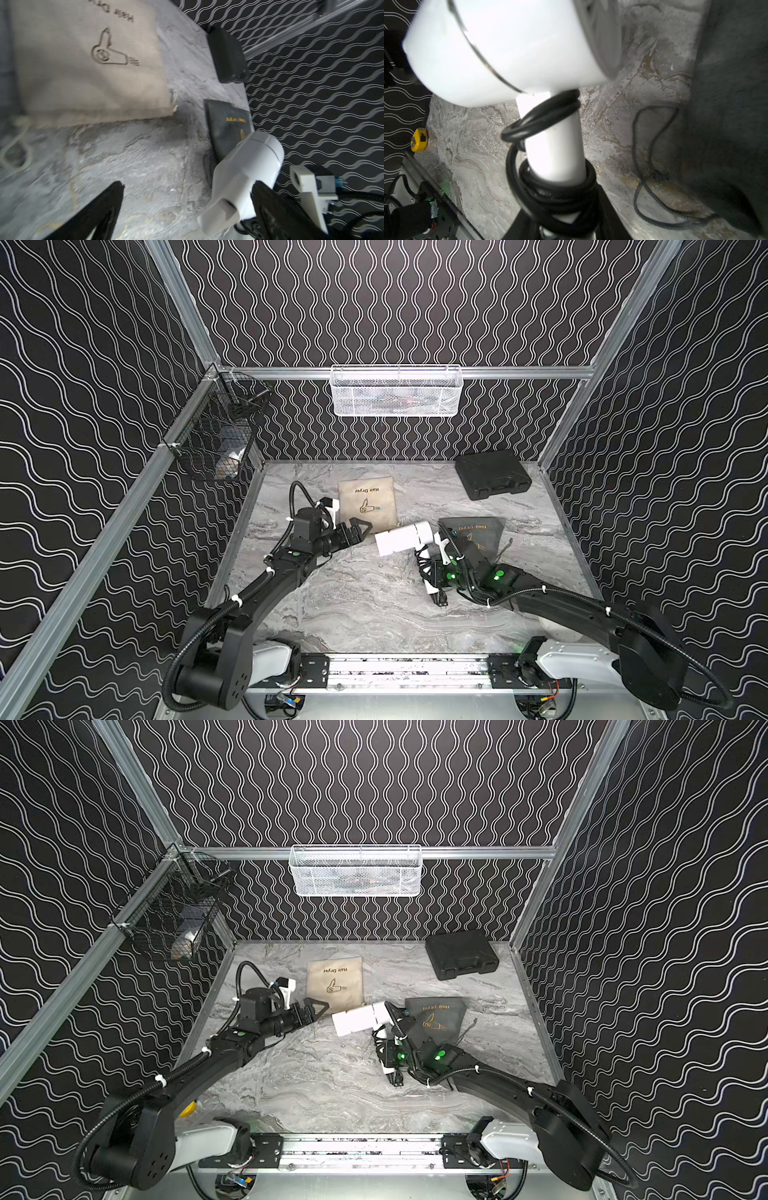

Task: Pack away hair dryers
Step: Pick up the hair dryer from the center of the board, then fold the hair dryer.

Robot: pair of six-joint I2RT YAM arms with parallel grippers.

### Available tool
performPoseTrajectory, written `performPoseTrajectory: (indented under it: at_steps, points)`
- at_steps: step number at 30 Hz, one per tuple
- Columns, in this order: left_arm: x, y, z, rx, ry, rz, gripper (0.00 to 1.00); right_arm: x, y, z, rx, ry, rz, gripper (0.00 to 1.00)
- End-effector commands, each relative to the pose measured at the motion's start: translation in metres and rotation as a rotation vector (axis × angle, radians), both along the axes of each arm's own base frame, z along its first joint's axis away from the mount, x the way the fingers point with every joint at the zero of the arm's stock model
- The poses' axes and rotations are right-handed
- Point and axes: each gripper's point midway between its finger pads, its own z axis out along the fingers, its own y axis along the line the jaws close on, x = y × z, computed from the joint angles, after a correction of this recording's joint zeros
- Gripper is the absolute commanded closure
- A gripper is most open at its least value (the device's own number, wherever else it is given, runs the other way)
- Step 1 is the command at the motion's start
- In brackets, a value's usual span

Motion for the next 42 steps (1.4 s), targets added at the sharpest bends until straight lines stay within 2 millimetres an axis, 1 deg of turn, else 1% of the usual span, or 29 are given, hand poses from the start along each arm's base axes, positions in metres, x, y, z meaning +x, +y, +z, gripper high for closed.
performPoseTrajectory:
  at_steps: [1,4,8,11,13,15,19,22,26,29,33,36,39,42]
  points:
    - [0.005,-0.028,0.037,-0.103,-0.110,-0.191,0.01,0.000,-0.003,0.010,-0.060,-0.094,0.091,0.87]
    - [0.011,-0.038,0.037,-0.117,-0.097,-0.266,0.01,-0.001,-0.005,0.014,-0.092,-0.122,0.122,0.88]
    - [0.020,-0.041,0.044,-0.180,-0.119,-0.274,0.01,-0.002,-0.004,0.022,-0.078,-0.155,0.153,0.88]
    - [0.026,-0.045,0.044,-0.240,-0.118,-0.285,0.03,-0.005,0.000,0.028,-0.056,-0.171,0.187,0.88]
    - [0.031,-0.048,0.046,-0.300,-0.112,-0.295,0.06,-0.006,0.003,0.032,-0.040,-0.181,0.203,0.88]
    - [0.031,-0.051,0.051,-0.368,-0.125,-0.305,0.09,-0.008,0.005,0.037,-0.025,-0.190,0.214,0.88]
    - [0.030,-0.052,0.058,-0.476,-0.145,-0.287,0.11,-0.006,0.005,0.044,-0.012,-0.202,0.203,0.89]
    - [0.025,-0.058,0.064,-0.525,-0.159,-0.306,0.13,-0.004,0.007,0.049,0.004,-0.204,0.198,0.90]
    - [0.018,-0.069,0.067,-0.514,-0.169,-0.319,0.14,-0.004,0.010,0.051,0.006,-0.197,0.206,0.90]
    - [0.012,-0.079,0.064,-0.452,-0.157,-0.326,0.14,-0.002,0.011,0.053,0.007,-0.199,0.197,0.91]
    - [0.007,-0.080,0.064,-0.367,-0.169,-0.314,0.13,-0.001,0.012,0.057,0.023,-0.204,0.191,0.93]
    - [0.004,-0.082,0.069,-0.358,-0.179,-0.319,0.12,0.000,0.014,0.062,0.042,-0.216,0.189,0.93]
    - [0.001,-0.088,0.073,-0.360,-0.183,-0.332,0.13,0.000,0.016,0.065,0.053,-0.219,0.190,0.94]
    - [-0.002,-0.097,0.074,-0.349,-0.187,-0.348,0.13,0.002,0.015,0.062,0.039,-0.208,0.181,0.94]
